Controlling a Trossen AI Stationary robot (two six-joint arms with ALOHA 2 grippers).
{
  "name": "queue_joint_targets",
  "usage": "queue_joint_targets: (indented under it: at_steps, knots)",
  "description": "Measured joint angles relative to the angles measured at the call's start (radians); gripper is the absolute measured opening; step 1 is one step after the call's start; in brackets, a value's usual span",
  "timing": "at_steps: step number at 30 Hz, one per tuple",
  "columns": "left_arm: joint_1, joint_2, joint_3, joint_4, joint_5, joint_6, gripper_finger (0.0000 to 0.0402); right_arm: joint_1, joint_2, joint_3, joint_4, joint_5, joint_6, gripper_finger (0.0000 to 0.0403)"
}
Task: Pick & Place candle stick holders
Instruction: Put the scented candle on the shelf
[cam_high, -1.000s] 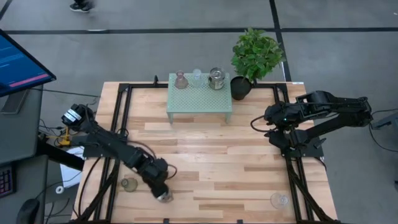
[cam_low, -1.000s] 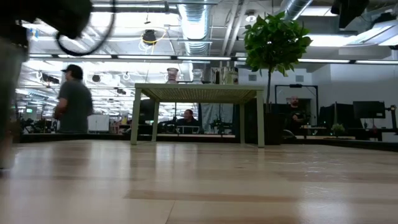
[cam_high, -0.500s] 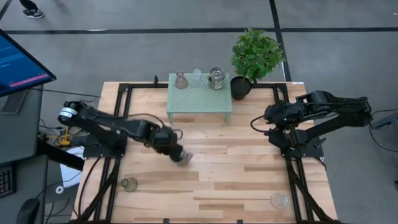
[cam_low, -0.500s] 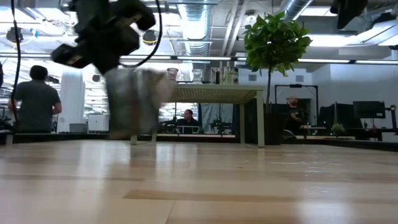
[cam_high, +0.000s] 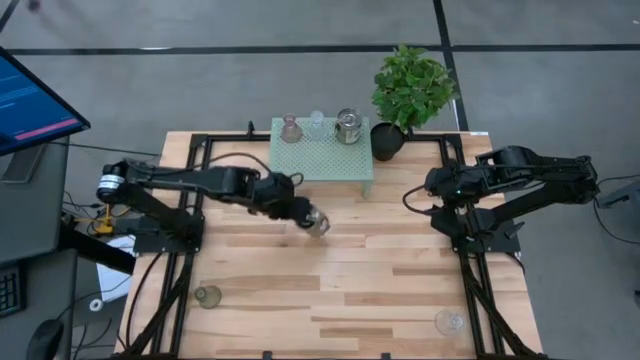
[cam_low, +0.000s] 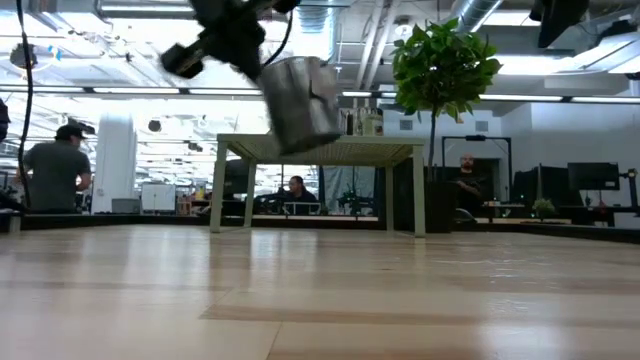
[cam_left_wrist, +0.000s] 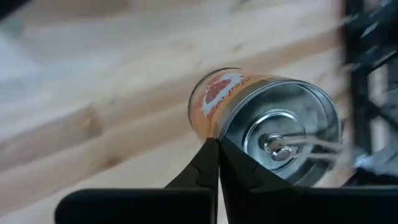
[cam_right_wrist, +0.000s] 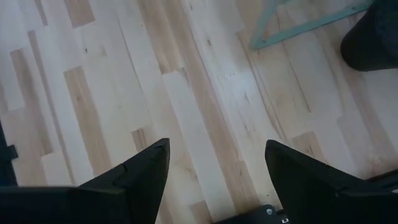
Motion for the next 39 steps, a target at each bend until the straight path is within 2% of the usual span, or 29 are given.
queue_joint_targets:
  at_steps: [10,18,28,39]
  knots:
    - [0.103,0.14,0.279,-0.081,0.017,0.14,0.0,0.0,0.0,0.0,0.003,0.023,-0.002,0.0255]
    - [0.177,0.216,0.446,-0.131,0.035,0.241,0.0,0.0,0.0,0.0,0.006,0.023,-0.027,0.0255]
    - [0.294,0.255,0.464,-0.148,0.012,0.351,0.0,0.0,0.0,0.0,0.009,0.023,-0.028,0.0255]
    - [0.344,0.257,0.464,-0.126,0.011,0.389,0.0,0.0,0.0,0.0,0.054,0.023,-0.029,0.0255]
